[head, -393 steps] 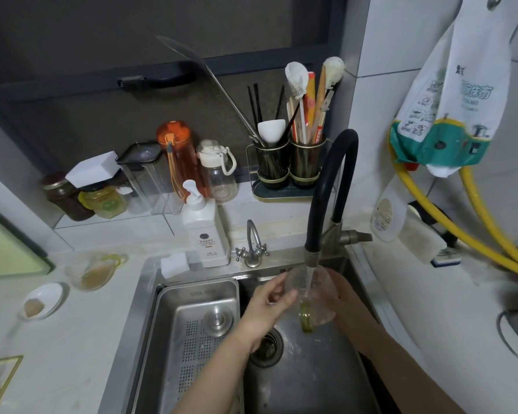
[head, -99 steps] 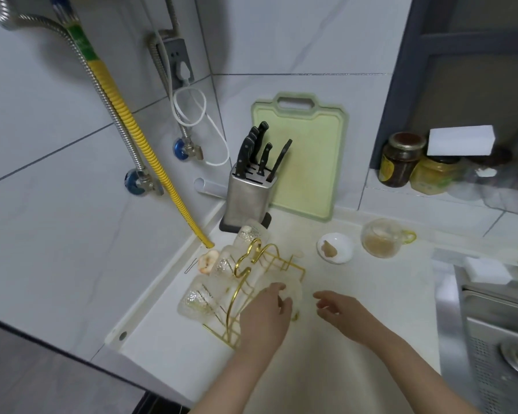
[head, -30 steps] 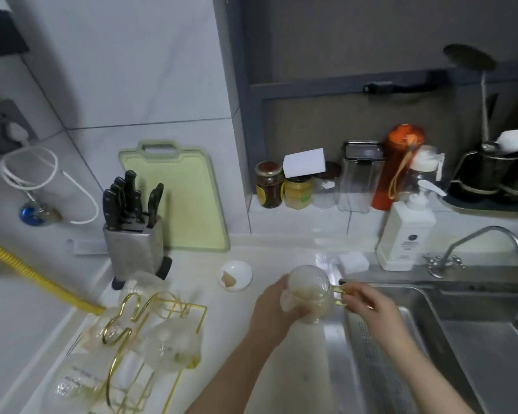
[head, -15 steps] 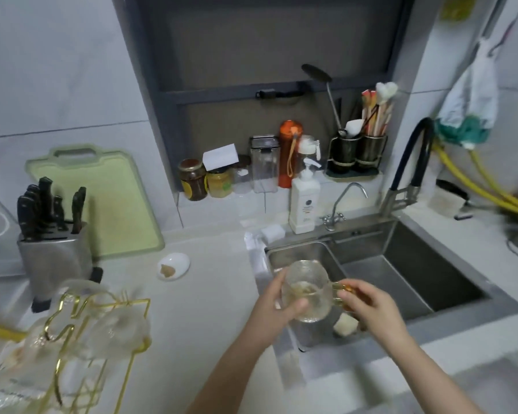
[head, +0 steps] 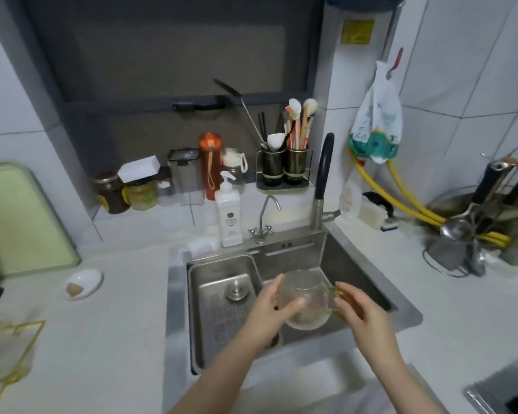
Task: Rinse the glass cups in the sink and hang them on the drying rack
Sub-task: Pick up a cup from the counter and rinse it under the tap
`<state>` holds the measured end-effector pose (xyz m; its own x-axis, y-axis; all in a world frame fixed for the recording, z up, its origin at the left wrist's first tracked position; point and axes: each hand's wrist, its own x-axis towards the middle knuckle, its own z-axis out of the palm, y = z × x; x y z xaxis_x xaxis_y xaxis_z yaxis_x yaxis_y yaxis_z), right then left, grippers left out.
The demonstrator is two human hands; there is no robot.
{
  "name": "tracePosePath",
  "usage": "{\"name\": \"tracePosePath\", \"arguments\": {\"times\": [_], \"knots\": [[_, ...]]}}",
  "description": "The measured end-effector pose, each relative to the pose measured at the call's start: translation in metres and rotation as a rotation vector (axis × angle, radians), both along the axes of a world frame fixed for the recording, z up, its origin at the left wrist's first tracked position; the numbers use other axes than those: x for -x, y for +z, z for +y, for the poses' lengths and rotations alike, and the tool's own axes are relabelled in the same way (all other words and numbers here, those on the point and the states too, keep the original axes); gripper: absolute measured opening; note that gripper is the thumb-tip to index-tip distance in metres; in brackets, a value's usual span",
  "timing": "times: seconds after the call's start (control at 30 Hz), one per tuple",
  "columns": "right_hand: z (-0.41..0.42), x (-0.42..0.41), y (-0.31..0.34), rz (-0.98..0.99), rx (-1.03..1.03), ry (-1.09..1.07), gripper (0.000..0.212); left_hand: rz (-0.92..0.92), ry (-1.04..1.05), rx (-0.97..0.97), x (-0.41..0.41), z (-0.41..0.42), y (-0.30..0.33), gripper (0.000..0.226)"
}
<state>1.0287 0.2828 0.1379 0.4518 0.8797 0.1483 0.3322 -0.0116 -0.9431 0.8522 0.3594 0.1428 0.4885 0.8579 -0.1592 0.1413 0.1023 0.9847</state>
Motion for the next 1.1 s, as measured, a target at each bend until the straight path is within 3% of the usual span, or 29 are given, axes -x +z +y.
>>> {"name": "tracePosePath", "arguments": {"times": [0.1,0.23,0.37,0.5,0.57,0.67,0.77,0.83,0.97,1.1], "knots": [[0.006,-0.046,-0.002,-0.25,0.022,0.13,0.049,-0.051,0.132,0.099,-0.051,0.001,-0.004,0.067],[0.018,-0.093,-0.003,-0.42,0.066,0.336,0.052,-0.028,0.247,0.13,-0.099,0.012,-0.02,0.107],[0.031,-0.112,0.002,-0.507,0.097,0.404,0.072,-0.028,0.33,0.167,-0.123,0.023,-0.023,0.112],[0.052,-0.117,0.005,-0.19,0.059,0.273,0.042,0.004,0.333,0.184,-0.128,0.039,-0.018,0.079],[0.068,-0.121,-0.002,-0.208,0.12,0.145,0.032,0.006,0.308,0.187,-0.126,0.051,-0.02,0.061],[0.088,-0.12,-0.006,-0.167,0.168,0.116,0.024,0.052,0.27,0.147,-0.124,0.07,-0.029,0.039],[0.107,-0.117,0.0,-0.168,0.195,0.101,0.019,0.186,0.207,-0.011,-0.119,0.083,-0.029,0.023],[0.122,-0.114,0.002,-0.263,0.232,0.139,0.018,0.303,0.196,-0.203,-0.113,0.095,-0.029,0.034],[0.149,-0.104,0.002,-0.36,0.299,0.205,0.019,0.588,0.128,-0.885,-0.108,0.11,-0.028,0.031],[0.169,-0.096,0.003,-0.344,0.323,0.142,0.018,0.61,0.078,-1.073,-0.106,0.101,-0.04,0.049]]}}
